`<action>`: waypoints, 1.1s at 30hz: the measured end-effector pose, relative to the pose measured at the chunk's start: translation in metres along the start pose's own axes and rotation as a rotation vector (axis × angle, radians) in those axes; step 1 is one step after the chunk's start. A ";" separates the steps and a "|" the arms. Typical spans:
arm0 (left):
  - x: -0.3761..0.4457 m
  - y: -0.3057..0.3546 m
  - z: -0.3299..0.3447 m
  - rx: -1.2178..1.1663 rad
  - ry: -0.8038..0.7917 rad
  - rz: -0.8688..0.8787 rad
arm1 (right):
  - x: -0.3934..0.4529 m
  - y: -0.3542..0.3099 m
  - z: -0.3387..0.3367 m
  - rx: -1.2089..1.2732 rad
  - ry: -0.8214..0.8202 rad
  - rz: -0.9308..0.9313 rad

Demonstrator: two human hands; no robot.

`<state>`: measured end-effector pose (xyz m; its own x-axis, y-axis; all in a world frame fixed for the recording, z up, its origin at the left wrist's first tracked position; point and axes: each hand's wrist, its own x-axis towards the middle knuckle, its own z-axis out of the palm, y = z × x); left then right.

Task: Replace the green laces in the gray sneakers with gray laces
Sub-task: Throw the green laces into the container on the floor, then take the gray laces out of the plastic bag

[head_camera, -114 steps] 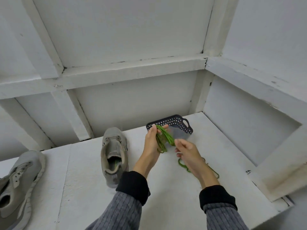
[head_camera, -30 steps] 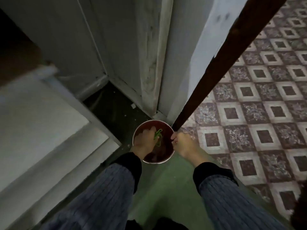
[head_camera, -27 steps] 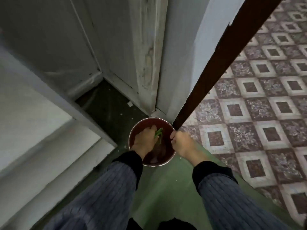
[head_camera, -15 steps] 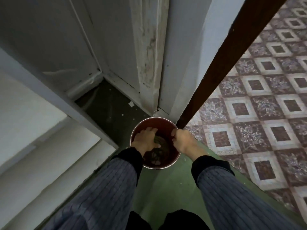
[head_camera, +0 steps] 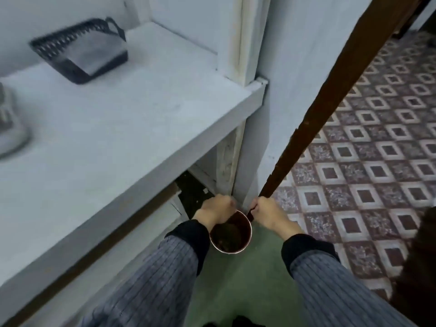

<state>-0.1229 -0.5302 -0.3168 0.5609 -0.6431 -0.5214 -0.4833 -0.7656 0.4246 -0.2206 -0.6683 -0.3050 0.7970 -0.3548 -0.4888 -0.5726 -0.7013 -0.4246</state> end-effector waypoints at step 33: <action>-0.122 -0.167 -0.353 0.013 0.852 -0.260 | 0.097 -0.416 -0.194 0.100 0.118 -0.586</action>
<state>0.1266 -0.3286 -0.0633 0.9609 -0.2449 0.1293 -0.2755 -0.8919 0.3585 0.1322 -0.5308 -0.0276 0.9978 0.0025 -0.0668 -0.0430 -0.7414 -0.6697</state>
